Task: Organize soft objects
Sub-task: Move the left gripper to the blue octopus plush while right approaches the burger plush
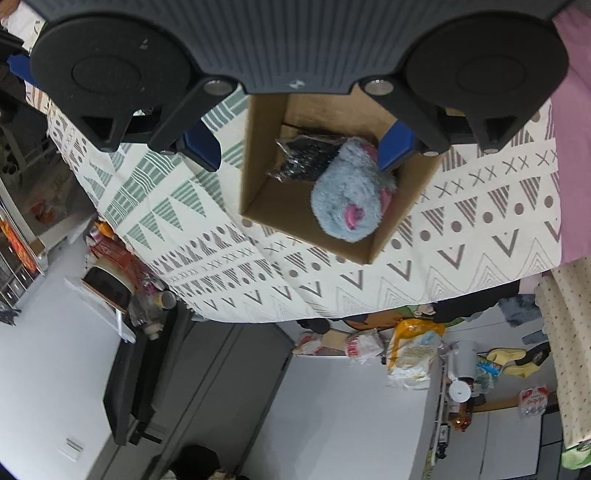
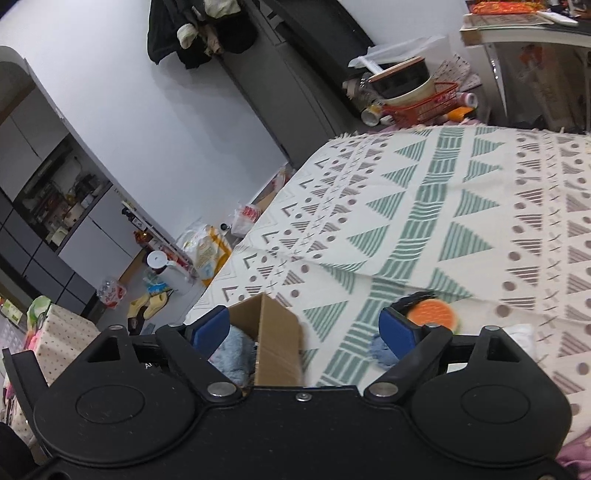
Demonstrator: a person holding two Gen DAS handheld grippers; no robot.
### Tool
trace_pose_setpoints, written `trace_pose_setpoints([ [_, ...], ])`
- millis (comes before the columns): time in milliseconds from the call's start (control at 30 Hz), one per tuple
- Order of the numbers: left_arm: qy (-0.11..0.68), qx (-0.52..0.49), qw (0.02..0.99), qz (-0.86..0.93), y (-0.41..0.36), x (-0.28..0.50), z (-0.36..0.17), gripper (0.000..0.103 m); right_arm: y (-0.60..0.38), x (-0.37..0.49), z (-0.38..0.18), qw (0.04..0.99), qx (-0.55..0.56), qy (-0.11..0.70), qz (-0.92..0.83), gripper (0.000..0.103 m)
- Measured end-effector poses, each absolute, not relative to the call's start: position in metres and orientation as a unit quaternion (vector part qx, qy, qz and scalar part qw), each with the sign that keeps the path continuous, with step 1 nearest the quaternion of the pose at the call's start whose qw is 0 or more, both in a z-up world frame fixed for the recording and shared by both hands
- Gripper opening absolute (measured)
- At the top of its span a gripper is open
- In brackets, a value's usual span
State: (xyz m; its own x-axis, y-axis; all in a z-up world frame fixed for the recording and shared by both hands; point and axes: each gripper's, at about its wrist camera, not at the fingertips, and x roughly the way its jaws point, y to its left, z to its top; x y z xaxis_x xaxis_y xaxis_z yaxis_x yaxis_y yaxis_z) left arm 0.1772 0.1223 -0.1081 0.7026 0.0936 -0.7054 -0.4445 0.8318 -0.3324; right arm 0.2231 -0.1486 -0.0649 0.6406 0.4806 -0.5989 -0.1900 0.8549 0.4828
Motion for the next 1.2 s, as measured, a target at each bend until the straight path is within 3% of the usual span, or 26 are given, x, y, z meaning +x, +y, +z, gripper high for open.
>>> trace_pose_setpoints([
  [167, 0.362, -0.224, 0.895, 0.134, 0.105, 0.178, -0.103, 0.091, -0.170, 0.220, -0.060, 0.887, 0.191, 0.374, 0.192, 0.103],
  [733, 0.364, -0.179, 0.910, 0.082, 0.045, 0.191, -0.072, 0.093, -0.223, 0.226, -0.072, 0.888, 0.216, 0.368, 0.172, 0.103],
  [1200, 0.389, -0.148, 0.909, 0.036, 0.015, 0.228, -0.093, 0.093, -0.244, 0.253, -0.107, 0.868, 0.269, 0.390, 0.150, 0.103],
])
